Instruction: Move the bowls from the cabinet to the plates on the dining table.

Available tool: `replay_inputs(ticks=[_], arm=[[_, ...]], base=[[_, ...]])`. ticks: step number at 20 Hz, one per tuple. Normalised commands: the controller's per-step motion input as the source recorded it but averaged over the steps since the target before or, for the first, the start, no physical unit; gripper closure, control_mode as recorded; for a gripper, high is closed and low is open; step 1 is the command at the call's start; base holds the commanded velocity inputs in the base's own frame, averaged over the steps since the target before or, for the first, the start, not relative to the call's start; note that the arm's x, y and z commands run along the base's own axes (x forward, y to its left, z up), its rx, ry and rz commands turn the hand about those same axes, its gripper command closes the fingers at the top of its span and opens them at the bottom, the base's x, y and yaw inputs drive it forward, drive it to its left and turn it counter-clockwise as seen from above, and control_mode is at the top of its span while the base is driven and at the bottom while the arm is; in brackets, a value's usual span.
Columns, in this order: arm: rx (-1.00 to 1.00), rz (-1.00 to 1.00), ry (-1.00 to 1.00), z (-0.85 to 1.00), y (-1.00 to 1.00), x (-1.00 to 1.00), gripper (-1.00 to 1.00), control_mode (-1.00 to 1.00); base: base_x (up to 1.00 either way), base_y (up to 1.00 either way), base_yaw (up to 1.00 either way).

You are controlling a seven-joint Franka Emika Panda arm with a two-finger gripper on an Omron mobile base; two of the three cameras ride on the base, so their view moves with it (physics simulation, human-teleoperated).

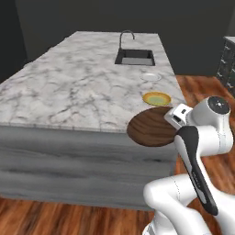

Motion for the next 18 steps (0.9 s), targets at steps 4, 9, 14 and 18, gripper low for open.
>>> replay_inputs(ticks=[4, 9, 14, 18], arm=[[0.0, 0.0, 0.0, 0.0, 0.0, 0.0, 1.0, 1.0], [0.0, 0.0, 0.0, 0.0, 0.0, 0.0, 1.0, 1.0], [0.0, 0.0, 0.0, 0.0, 0.0, 0.0, 1.0, 1.0], [0.0, 0.0, 0.0, 0.0, 0.0, 0.0, 1.0, 1.0]], base=[[0.0, -0.54, -0.2], [0.0, -0.66, -0.2], [0.0, -0.88, -0.14], [0.08, -0.96, -0.1]])
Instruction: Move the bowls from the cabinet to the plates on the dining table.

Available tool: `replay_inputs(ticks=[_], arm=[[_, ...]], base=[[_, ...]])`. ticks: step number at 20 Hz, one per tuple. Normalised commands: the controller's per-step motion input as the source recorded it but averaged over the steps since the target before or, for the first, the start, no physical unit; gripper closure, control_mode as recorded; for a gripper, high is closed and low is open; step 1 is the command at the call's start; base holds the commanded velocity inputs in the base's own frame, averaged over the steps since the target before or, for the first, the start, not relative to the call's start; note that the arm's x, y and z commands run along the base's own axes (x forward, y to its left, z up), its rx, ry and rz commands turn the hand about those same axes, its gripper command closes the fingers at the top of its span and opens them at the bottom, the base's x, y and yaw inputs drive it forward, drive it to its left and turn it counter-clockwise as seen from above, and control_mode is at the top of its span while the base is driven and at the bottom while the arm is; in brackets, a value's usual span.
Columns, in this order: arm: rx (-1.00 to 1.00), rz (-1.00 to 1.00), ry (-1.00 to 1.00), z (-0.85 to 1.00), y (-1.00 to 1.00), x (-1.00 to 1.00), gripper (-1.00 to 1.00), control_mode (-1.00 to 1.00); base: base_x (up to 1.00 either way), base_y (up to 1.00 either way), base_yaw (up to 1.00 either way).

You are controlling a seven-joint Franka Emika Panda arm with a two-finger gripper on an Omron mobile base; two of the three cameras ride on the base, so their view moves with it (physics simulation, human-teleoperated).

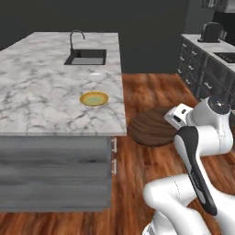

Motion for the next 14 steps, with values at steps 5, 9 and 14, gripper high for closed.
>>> replay_inputs(ticks=[5, 9, 14], arm=[[0.0, 0.0, 0.0, 0.0, 0.0, 0.0, 1.0, 1.0], [0.0, 0.0, 0.0, 0.0, 0.0, 0.0, 1.0, 1.0], [0.0, 0.0, 0.0, 0.0, 0.0, 0.0, 1.0, 1.0]], base=[[0.38, -0.91, -0.02], [0.6, -0.87, 0.15], [0.65, -0.85, 0.42]])
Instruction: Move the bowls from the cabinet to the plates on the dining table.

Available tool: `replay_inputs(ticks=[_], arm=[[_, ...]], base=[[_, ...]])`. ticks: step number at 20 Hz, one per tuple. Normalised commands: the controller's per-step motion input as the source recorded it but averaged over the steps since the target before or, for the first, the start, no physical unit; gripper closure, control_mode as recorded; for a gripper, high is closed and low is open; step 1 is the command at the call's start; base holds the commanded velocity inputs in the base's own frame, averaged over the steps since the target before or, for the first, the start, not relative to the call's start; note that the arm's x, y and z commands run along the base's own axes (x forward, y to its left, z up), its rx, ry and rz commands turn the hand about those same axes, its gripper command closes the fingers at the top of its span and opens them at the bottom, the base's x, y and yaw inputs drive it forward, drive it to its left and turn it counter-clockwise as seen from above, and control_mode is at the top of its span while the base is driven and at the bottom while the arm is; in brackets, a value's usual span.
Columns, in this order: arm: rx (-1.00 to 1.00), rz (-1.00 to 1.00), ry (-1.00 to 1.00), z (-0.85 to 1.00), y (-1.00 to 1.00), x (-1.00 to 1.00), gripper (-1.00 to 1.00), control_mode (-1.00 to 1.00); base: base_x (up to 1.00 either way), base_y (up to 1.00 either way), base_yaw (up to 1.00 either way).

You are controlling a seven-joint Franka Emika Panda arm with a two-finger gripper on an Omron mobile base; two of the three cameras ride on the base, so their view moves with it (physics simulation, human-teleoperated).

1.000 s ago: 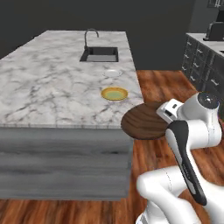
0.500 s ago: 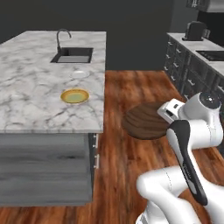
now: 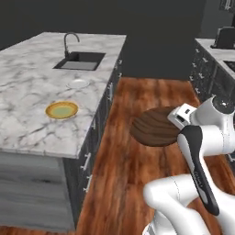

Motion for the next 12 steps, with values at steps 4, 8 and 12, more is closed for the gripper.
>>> replay_inputs(ticks=[4, 8, 12], arm=[[0.0, 0.0, 0.0, 0.0, 0.0, 0.0, 1.0, 1.0], [0.0, 0.0, 0.0, 0.0, 0.0, 0.0, 1.0, 1.0], [0.0, 0.0, 0.0, 0.0, 0.0, 0.0, 1.0, 1.0]], base=[[0.53, -0.89, 0.48], [0.46, -0.97, 0.43], [0.36, -1.0, 0.32]])
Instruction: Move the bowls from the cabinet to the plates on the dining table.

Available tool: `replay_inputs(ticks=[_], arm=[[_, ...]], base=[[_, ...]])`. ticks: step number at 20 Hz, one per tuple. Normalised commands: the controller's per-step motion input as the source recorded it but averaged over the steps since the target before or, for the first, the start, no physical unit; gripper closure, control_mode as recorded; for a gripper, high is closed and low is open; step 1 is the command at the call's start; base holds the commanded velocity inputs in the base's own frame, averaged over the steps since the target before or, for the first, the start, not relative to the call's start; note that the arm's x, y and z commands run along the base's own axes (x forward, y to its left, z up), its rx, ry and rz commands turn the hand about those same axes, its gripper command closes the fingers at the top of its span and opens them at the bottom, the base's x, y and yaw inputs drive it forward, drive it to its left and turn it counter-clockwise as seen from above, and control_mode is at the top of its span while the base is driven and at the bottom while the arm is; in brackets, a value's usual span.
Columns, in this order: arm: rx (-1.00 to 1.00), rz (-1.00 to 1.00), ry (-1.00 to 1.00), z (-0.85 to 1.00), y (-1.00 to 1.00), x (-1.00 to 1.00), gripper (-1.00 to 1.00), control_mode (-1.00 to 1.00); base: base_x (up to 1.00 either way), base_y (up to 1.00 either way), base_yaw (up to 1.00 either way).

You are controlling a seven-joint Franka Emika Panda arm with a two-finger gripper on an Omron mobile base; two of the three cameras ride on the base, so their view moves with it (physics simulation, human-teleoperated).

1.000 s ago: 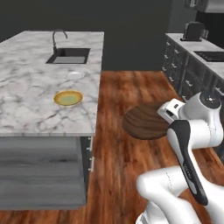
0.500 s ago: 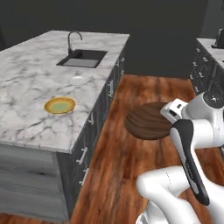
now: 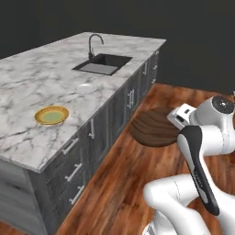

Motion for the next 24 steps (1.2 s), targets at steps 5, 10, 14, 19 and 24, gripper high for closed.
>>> replay_inputs(ticks=[5, 10, 14, 19, 24], arm=[[0.0, 0.0, 0.0, 0.0, 0.0, 0.0, 1.0, 1.0], [0.0, 0.0, 0.0, 0.0, 0.0, 0.0, 1.0, 1.0], [0.0, 0.0, 0.0, 0.0, 0.0, 0.0, 1.0, 1.0], [0.0, 0.0, 0.0, 0.0, 0.0, 0.0, 1.0, 1.0], [0.0, 0.0, 0.0, 0.0, 0.0, 0.0, 1.0, 1.0]], base=[[0.41, -1.0, 0.26], [0.52, -1.0, 0.23], [0.57, -1.0, 0.19], [0.55, -0.92, 0.21], [0.7, -0.62, 0.24]])
